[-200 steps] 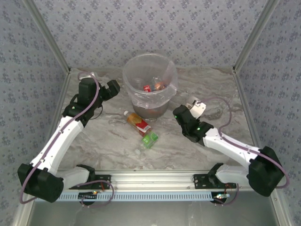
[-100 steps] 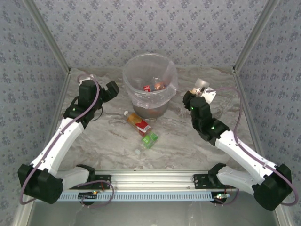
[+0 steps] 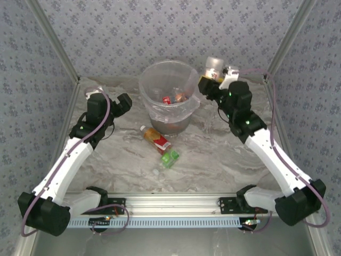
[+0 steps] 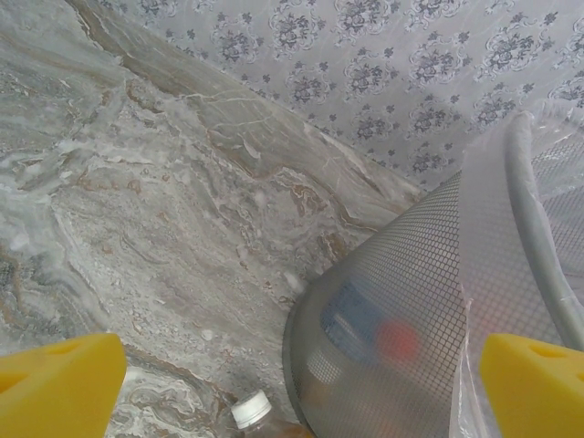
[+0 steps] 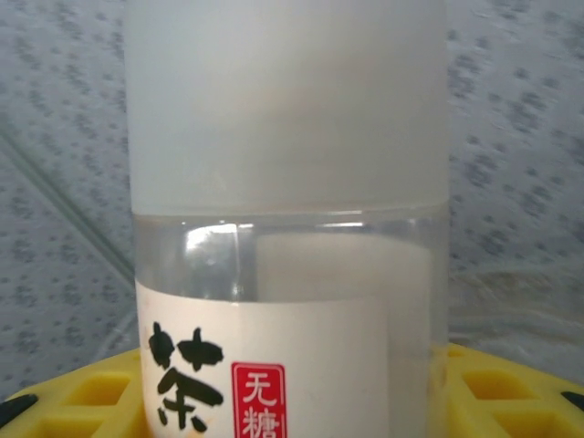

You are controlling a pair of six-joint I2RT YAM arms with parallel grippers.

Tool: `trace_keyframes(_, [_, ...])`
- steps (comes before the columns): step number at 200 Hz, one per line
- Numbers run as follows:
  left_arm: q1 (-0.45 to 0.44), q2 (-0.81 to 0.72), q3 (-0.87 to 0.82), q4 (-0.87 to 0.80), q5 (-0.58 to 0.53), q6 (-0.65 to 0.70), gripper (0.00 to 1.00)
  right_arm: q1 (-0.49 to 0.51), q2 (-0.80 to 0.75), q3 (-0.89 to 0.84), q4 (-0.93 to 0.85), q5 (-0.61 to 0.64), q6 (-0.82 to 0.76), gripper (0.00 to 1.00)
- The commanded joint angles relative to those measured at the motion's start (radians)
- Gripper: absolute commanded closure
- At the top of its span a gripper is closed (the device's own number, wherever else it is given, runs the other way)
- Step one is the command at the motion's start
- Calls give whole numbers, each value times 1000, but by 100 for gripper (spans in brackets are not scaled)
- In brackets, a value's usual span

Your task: Put the plastic bottles in the bin

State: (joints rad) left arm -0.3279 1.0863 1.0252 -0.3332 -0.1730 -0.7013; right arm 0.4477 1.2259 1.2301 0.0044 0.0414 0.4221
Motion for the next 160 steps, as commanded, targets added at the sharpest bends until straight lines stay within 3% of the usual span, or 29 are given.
trace_keyframes(1, [6, -25, 0, -3, -19, -1, 0, 0, 116, 185, -88, -210, -99, 59])
trace_keyframes(88, [10, -32, -5, -56, -26, -9, 1, 116, 537, 660, -503, -173, -320, 54])
trace_keyframes(129, [14, -37, -10, -58, -33, -8, 1, 166, 659, 827, -682, -183, -369, 40])
trace_keyframes(160, [16, -33, -14, -54, -32, -7, 0, 185, 669, 847, -722, -219, -403, 28])
